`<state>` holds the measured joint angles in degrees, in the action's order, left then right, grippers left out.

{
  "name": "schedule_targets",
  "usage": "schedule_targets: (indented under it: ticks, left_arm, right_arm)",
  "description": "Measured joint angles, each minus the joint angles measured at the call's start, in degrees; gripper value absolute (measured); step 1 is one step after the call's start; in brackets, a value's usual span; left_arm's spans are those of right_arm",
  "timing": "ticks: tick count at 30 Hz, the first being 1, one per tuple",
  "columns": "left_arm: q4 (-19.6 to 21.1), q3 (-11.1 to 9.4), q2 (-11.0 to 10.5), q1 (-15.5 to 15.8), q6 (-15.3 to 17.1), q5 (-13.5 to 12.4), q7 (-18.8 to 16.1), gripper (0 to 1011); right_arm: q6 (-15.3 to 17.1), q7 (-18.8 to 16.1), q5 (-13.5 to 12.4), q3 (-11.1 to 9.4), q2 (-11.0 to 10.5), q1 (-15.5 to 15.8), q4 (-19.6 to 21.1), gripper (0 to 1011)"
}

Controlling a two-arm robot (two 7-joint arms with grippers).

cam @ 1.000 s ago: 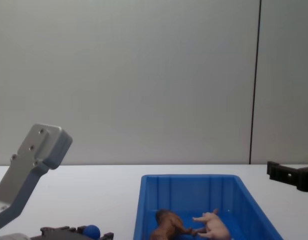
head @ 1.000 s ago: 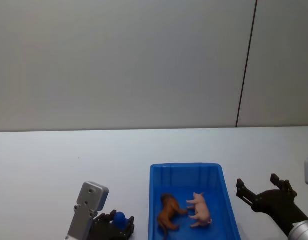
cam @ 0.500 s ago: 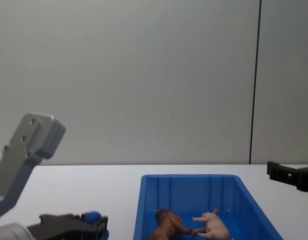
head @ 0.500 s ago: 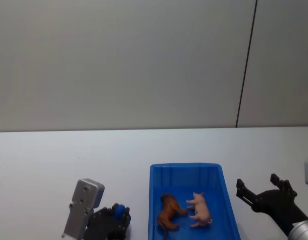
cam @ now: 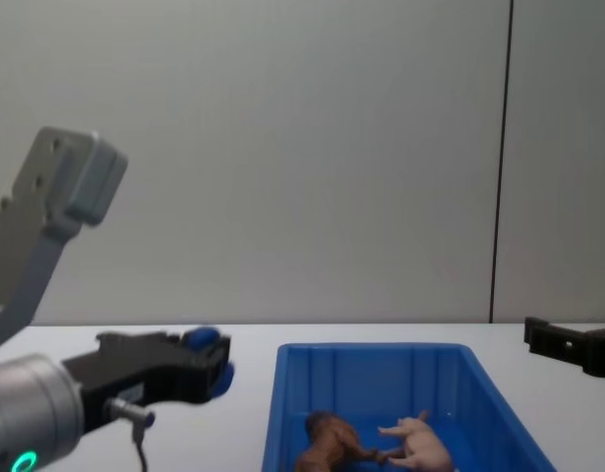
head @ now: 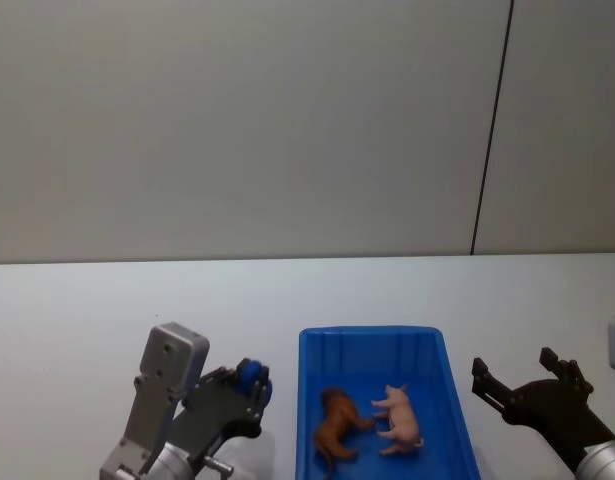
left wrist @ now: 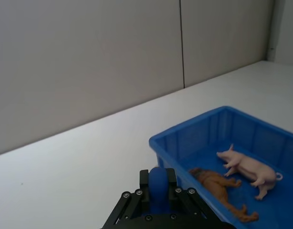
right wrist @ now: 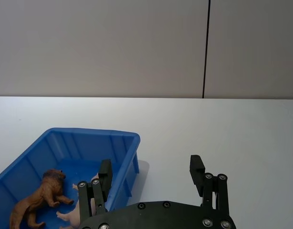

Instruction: Pick up the two dolls from the table and place them into the box.

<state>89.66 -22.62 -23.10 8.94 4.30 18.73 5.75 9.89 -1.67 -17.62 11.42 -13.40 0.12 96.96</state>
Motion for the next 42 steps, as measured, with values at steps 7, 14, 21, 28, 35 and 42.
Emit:
schedule_targets:
  ticks: [7, 14, 21, 28, 35, 42]
  left_arm:
    - [0.6, 0.0, 0.6, 1.0, -1.8, -0.2, 3.3, 165]
    - [0.6, -0.2, 1.6, 2.2, -3.2, 0.2, 7.8, 122]
    - [-0.1, -0.6, 2.8, 3.7, -4.2, 1.3, 13.6, 86]
    - [-0.8, -1.2, 3.9, 5.0, -4.5, 2.0, 18.3, 85]
    - [-1.2, -1.7, 4.6, 5.7, -4.6, 2.5, 21.1, 85]
    - [-1.4, -1.9, 5.1, 6.2, -4.7, 2.7, 22.8, 85]
  right_arm:
    - [0.0, 0.0, 0.0, 0.0, 0.0, 0.0, 0.0, 1001]
    - [0.0, 0.0, 0.0, 0.0, 0.0, 0.0, 0.0, 1001]
    - [0.0, 0.0, 0.0, 0.0, 0.0, 0.0, 0.0, 1001]
    - [0.0, 0.0, 0.0, 0.0, 0.0, 0.0, 0.0, 1001]
    - [0.0, 0.0, 0.0, 0.0, 0.0, 0.0, 0.0, 1001]
    - [0.0, 0.0, 0.0, 0.0, 0.0, 0.0, 0.0, 1001]
